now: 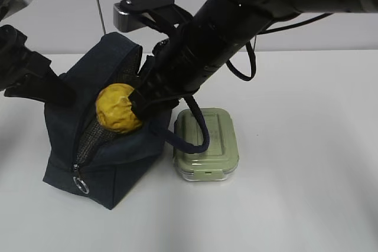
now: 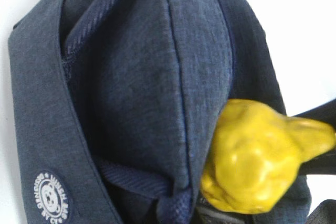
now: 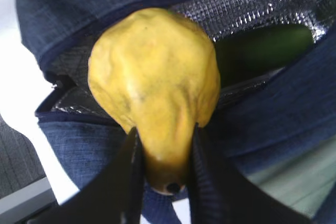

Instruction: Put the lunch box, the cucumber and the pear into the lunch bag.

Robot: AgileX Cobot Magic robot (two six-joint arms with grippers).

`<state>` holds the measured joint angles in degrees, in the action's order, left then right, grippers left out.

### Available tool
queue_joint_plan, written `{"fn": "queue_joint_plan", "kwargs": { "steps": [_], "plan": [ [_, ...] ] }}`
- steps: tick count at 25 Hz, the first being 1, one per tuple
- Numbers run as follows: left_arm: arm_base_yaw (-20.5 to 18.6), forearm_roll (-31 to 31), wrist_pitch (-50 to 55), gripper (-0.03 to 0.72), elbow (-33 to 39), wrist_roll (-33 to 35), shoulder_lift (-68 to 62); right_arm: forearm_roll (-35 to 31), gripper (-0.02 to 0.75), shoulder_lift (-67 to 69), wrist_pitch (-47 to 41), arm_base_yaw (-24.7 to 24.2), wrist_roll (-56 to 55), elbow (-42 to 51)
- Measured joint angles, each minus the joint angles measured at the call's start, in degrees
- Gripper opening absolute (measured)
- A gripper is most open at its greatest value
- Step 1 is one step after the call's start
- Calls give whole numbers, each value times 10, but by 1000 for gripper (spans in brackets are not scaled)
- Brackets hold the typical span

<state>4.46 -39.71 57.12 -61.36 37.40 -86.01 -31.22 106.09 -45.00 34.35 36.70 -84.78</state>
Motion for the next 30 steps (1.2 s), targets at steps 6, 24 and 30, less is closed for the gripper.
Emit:
{"fn": "queue_joint_plan", "kwargs": {
  "steps": [6, 24, 30],
  "plan": [
    [0, -1, 0, 6, 0, 0, 0, -1, 516, 4, 1, 0, 4, 0],
    [0, 2, 2, 6, 0, 0, 0, -153, 518, -46, 3, -235, -25, 177],
    [0, 2, 2, 6, 0, 0, 0, -330, 518, -31, -2, -272, 118, 229]
  ]
}}
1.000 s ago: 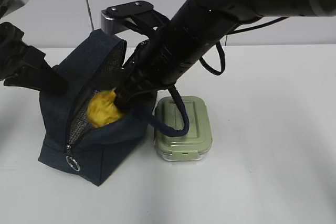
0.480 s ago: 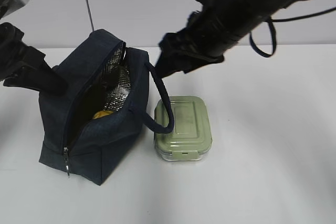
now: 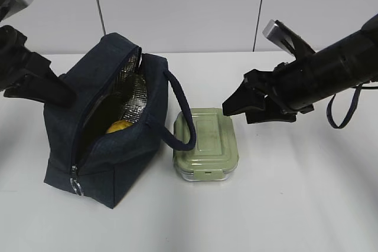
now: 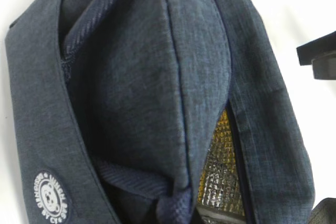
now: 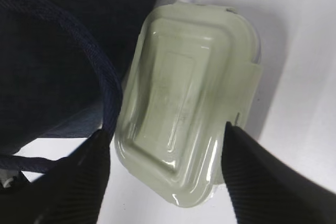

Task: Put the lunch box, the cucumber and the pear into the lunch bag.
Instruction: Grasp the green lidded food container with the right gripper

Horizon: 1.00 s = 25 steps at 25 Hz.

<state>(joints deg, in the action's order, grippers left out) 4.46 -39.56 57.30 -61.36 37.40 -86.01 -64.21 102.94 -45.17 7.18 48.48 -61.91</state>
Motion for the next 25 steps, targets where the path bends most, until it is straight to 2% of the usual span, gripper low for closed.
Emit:
{"fn": "queue_joint_plan", "kwargs": {
  "steps": [15, 22, 25],
  "plan": [
    [0, 0, 2, 6, 0, 0, 0, -104, 517, 126, -48, -14, 106, 0],
    [0, 0, 2, 6, 0, 0, 0, -107, 517, 139, -52, -14, 111, -24],
    [0, 0, 2, 6, 0, 0, 0, -104, 492, 148, -52, -14, 109, -31]
  ]
}}
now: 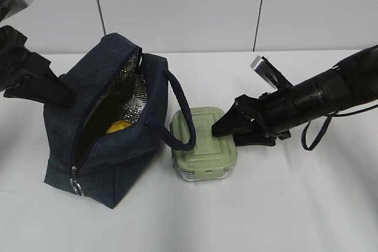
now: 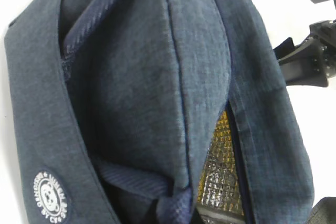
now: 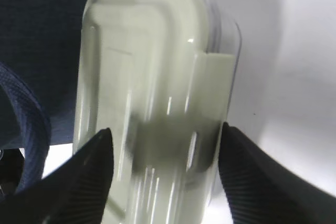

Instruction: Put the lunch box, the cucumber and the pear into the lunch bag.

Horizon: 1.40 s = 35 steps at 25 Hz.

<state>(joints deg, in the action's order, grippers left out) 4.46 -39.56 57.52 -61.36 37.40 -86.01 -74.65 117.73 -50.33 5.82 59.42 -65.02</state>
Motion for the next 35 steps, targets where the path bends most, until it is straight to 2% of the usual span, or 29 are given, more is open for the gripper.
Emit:
{"fn": "queue_joint_plan", "kwargs": {
  "steps": [8, 11, 13, 20, 26, 35],
  "plan": [
    [0, 0, -1, 6, 0, 0, 0, 19, 418, 17, -20, -1, -3, -6],
    [0, 0, -1, 6, 0, 0, 0, 19, 302, 18, -27, -1, -3, -7],
    [0, 0, -1, 6, 0, 0, 0, 19, 269, 18, -28, -1, -1, -8],
    [0, 0, -1, 6, 0, 0, 0, 35, 267, -9, -12, -1, 0, -4],
    [0, 0, -1, 6, 0, 0, 0, 43, 266, -123, 53, -2, 0, -9],
    [0, 0, -2, 6, 0, 0, 0, 75, 264, -192, 52, -2, -48, -110]
  ]
}}
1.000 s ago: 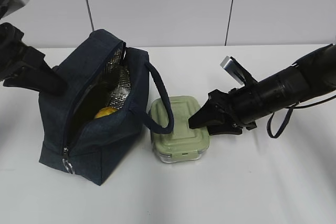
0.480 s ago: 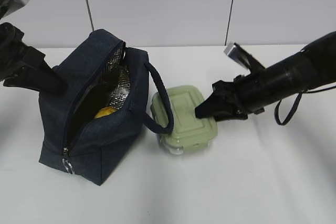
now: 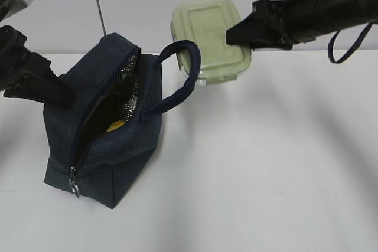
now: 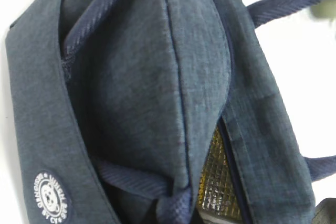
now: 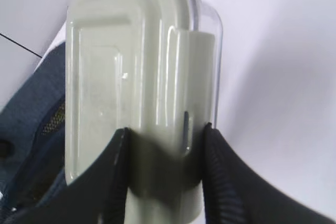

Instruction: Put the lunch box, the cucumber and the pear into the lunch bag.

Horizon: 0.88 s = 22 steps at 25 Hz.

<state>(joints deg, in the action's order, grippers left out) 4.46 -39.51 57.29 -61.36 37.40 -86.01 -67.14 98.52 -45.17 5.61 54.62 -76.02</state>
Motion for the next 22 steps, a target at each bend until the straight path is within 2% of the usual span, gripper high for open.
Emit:
{"fn": "queue_joint_plan", "kwargs": {
  "steps": [5, 11, 15, 18, 22],
  "plan": [
    [0, 0, 0, 6, 0, 0, 0, 27, 263, -3, -40, 0, -46, -84],
    [0, 0, -3, 6, 0, 0, 0, 35, 260, -3, -99, 19, -61, -100],
    [0, 0, -4, 6, 0, 0, 0, 52, 259, 19, -109, 74, -64, -100],
    [0, 0, -4, 6, 0, 0, 0, 79, 258, 28, -84, 117, -71, -100],
    [0, 0, -5, 6, 0, 0, 0, 82, 258, 39, -65, 144, -78, -100]
  ]
}}
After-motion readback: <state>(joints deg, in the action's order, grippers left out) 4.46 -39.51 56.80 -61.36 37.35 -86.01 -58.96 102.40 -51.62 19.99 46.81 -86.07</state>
